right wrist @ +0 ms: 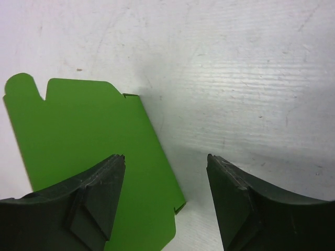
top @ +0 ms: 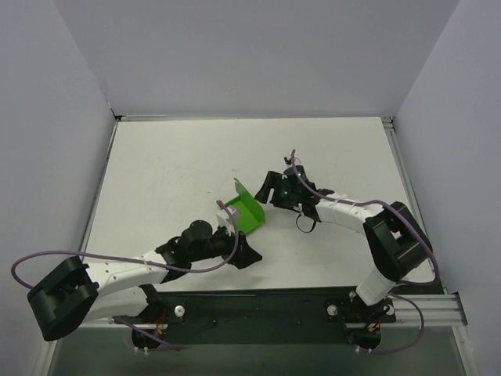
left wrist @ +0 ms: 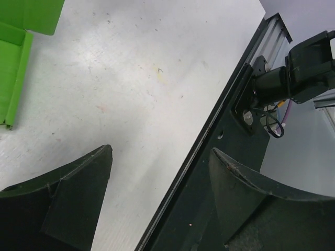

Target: Fold the paper box

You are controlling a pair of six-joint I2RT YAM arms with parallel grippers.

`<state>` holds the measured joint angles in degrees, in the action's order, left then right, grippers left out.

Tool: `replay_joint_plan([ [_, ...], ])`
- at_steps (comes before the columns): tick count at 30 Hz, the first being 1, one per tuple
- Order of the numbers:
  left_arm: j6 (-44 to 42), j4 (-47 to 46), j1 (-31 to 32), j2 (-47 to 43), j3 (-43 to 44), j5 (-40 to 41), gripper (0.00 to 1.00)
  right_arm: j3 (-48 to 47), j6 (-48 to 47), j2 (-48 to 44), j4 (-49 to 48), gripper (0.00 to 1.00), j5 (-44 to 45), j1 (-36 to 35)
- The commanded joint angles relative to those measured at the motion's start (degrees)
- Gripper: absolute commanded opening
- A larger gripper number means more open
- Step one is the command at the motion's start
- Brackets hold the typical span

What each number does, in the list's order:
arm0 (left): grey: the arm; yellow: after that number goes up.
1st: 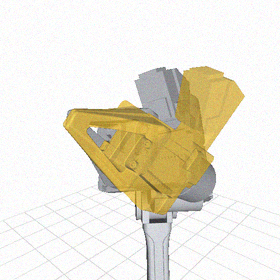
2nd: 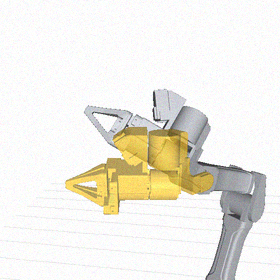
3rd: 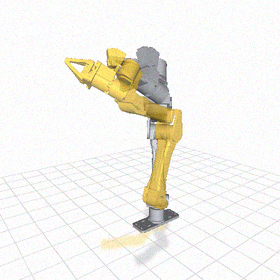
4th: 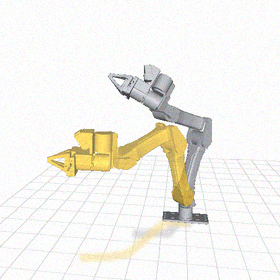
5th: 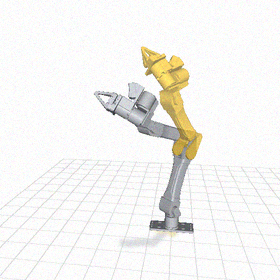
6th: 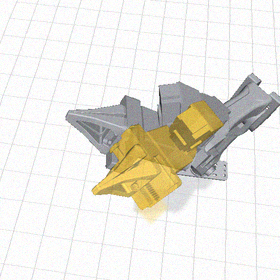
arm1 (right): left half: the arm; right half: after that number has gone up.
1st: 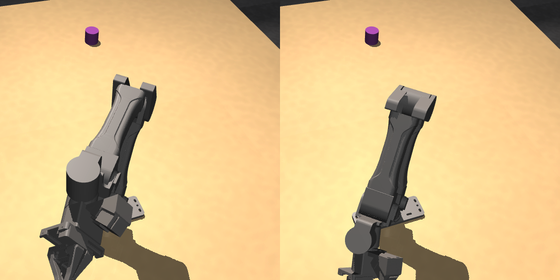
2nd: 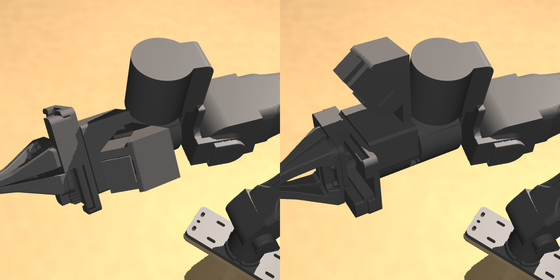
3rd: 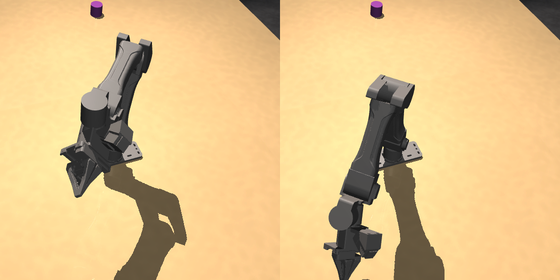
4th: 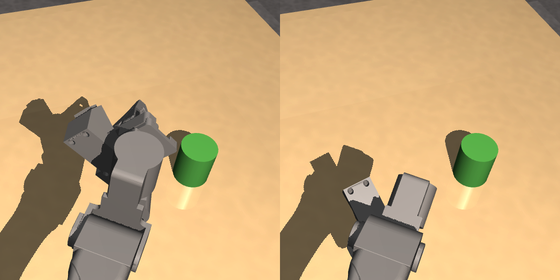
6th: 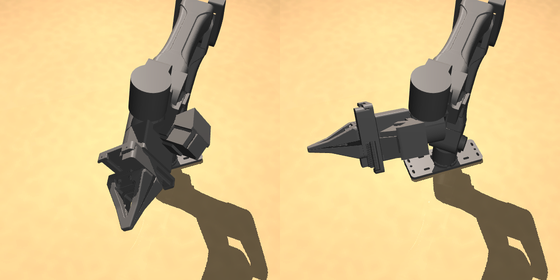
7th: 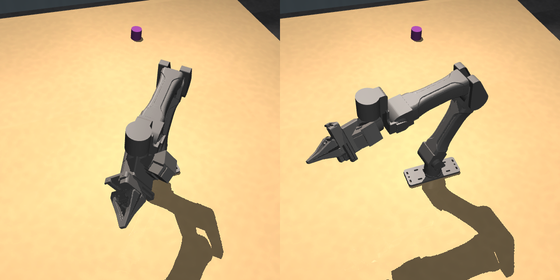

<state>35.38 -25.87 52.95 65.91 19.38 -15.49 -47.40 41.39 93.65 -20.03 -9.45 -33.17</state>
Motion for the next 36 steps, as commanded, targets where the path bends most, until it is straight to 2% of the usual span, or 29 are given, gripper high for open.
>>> replay_joint_plan([
  [1, -0.6, 5.0, -0.1, -7.1, -0.1, 4.0, 0.84, -3.1, -6.1, -2.5, 3.1, 0.66, -2.2, 1.4],
  [3, -2.2, 13.1, -0.9, -11.8, 1.9, 7.6, 0.87, -2.0, -7.4, -5.5, 5.6, 0.67, 0.2, 2.5],
  [6, -3.6, 19.5, -8.3, -15.3, 4.5, 6.1, 0.90, 1.5, -8.3, -10.7, 6.4, 0.68, 2.3, 3.3],
  [7, -3.8, 19.8, -10.9, -15.6, 5.8, 4.8, 0.90, 2.5, -8.4, -12.2, 6.8, 0.68, 2.9, 3.3],
  [8, -4.2, 19.6, -16.8, -15.8, 6.3, 3.4, 0.91, 4.7, -8.4, -15.0, 6.8, 0.68, 3.5, 3.2],
  [11, -6.0, 18.3, -24.2, -14.2, 9.5, 0.6, 0.93, 8.0, -9.6, -20.3, 7.0, 0.67, 4.0, 0.8],
  [17, -7.3, 16.2, -30.0, -4.2, 21.2, -3.8, 0.92, 12.4, -11.5, -26.9, 8.2, 0.67, 8.8, -9.6],
  [20, -7.4, 19.8, -32.0, -2.0, 28.2, -7.2, 0.92, 12.2, -11.1, -24.8, 7.6, 0.67, 8.9, -10.7],
  [22, -9.6, 25.8, -34.1, -0.7, 32.9, -9.6, 0.92, 10.8, -12.4, -21.7, 7.0, 0.63, 9.3, -10.9],
  [23, -11.5, 31.9, -34.7, 0.6, 35.0, -11.2, 0.93, 10.1, -14.0, -20.6, 6.6, 0.63, 9.3, -11.0],
  [24, -12.5, 34.0, -36.1, 1.2, 39.1, -12.1, 0.93, 9.5, -14.8, -19.4, 6.1, 0.63, 9.3, -11.0],
  [27, -16.7, 39.5, -37.9, 3.0, 43.1, -15.7, 0.93, 6.4, -18.2, -15.3, 5.7, 0.58, 9.3, -11.1],
  [30, -19.6, 41.7, -39.1, 3.6, 43.4, -16.2, 0.93, 4.5, -20.6, -12.3, 5.1, 0.53, 9.3, -11.1],
  [36, -21.8, 37.5, -39.2, 3.8, 39.7, -20.2, 0.93, 4.0, -24.4, -9.5, 2.5, 0.38, 9.3, -11.0],
])
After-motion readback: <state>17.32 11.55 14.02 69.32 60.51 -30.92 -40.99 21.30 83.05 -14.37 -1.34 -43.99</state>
